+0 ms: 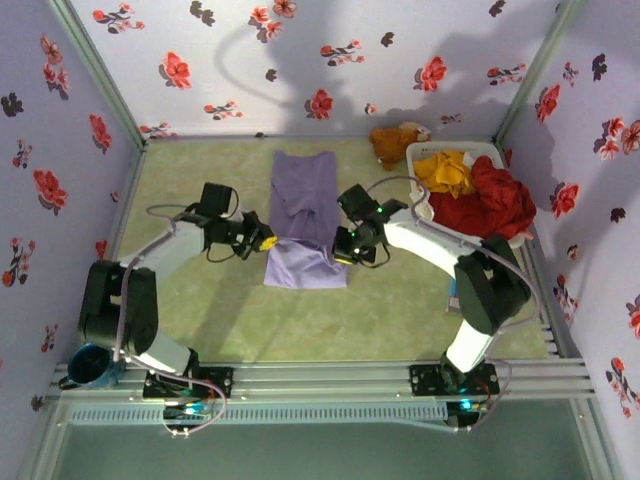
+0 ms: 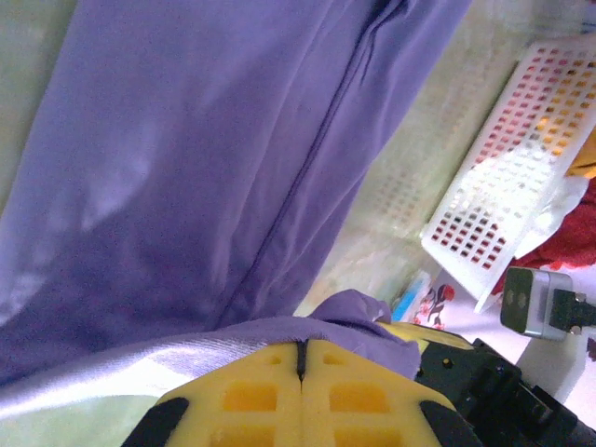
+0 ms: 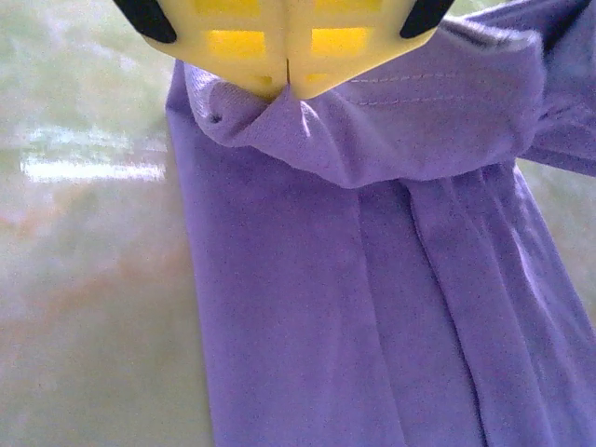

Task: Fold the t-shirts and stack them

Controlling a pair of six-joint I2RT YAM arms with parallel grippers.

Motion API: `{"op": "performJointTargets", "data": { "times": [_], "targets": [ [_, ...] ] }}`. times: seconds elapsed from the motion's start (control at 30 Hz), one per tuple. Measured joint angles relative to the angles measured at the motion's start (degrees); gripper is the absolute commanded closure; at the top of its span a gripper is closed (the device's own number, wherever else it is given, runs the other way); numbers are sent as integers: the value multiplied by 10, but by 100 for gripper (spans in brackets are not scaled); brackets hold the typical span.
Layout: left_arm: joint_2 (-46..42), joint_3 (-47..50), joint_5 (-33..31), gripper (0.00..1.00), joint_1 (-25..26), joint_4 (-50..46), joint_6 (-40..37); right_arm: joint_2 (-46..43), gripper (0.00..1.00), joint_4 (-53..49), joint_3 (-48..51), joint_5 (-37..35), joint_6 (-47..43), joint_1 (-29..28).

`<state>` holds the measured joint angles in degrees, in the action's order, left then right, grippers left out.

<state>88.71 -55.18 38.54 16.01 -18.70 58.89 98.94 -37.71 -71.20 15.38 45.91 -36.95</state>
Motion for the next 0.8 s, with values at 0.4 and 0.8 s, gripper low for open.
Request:
{"op": "performJointTargets", "data": {
  "times": [0.4, 0.8],
  "targets": [
    [92, -92, 6, 100, -42, -27, -45, 119, 100, -51, -155, 37, -44, 41],
    [184, -181, 15, 100, -56, -43, -73, 166, 100, -72, -222, 47, -54, 70]
  ]
}}
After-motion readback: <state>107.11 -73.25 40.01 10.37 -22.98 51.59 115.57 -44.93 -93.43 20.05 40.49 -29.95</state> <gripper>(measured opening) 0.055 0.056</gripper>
